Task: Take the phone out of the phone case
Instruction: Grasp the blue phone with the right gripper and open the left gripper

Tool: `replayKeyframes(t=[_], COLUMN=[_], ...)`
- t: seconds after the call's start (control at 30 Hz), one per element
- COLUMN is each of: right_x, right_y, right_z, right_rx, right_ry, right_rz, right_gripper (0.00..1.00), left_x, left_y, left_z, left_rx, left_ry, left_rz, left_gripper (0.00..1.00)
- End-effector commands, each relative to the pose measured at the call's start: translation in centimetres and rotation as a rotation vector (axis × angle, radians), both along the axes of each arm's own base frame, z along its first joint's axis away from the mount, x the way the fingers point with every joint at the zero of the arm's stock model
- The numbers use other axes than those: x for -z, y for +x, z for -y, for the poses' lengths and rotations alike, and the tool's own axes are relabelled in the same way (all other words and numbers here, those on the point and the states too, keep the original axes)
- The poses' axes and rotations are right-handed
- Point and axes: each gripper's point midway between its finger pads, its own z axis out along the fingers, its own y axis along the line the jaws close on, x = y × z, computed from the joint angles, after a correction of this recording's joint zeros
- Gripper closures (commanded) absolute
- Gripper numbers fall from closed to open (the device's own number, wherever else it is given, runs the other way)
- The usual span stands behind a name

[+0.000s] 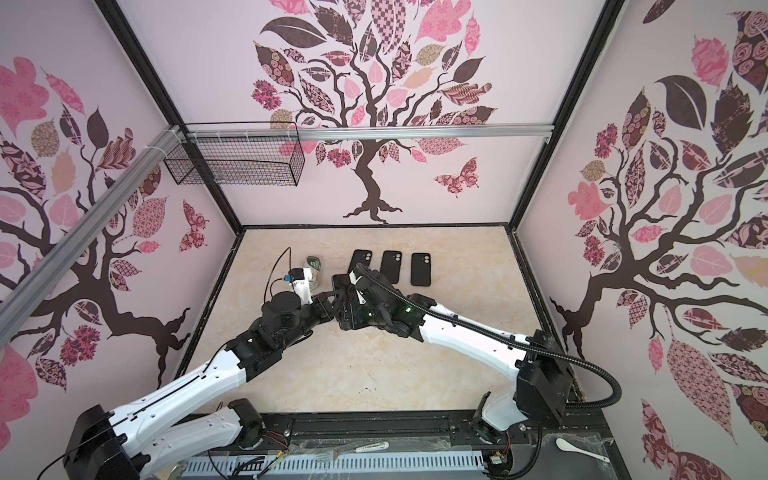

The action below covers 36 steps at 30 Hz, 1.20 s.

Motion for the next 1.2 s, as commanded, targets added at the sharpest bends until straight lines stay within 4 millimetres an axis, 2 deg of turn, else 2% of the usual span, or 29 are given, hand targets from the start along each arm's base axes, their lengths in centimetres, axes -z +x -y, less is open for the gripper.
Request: replayKeyframes(t=[0.0,0.2,0.23,0.33,0.43,0.53,0.97,1.13,1.17], right_x=[-0.5,-1.0,-1.1,-1.1,-0.9,-0.8,-1.0,-1.2,-1.2], right_y=[0.6,0.5,0.5,0.4,0.5,0.6,0.9,0.9,0.8], right_z=[-0.9,-0.7,-0.7,-0.7,-0.6,-0.5,0.1,0.1,0.1], right_rx=[0.005,0.013,0.012,0.014,0.02,0.026,0.034,0.033,0.032], right_ry=[0.018,0.045,0.048,0.044,0.04,0.031,-0.003,0.009,0.009], right_rz=[0.015,0.019,0.02,0.02,0.019,0.021,0.048,0.049,0.049], right_gripper=[0.32,0.37,0.36,0.17,0.11,0.11,0.25,0.41,0.44], left_x=[-4.3,-4.5,-4.5,-4.7,-4.8,-4.9,-4.3,-4.0,-4.0], left_y=[-0.3,-0.6,-0.6,-0.8,-0.8,-0.9,-0.9,-0.9,-0.9], left_z=[1.0,0.7,0.7,0.9,1.1,1.3,1.8,1.8,1.8], left_rx=[0.042,0.038,0.038,0.055,0.065,0.077,0.106,0.106,0.107], left_ry=[-0.105,-0.128,-0.132,-0.137,-0.138,-0.133,-0.108,-0.092,-0.088], left_rz=[0.084,0.096,0.097,0.105,0.109,0.112,0.103,0.101,0.102], left_gripper=[1.0,1.0,1.0,1.0,1.0,1.0,1.0,1.0,0.97])
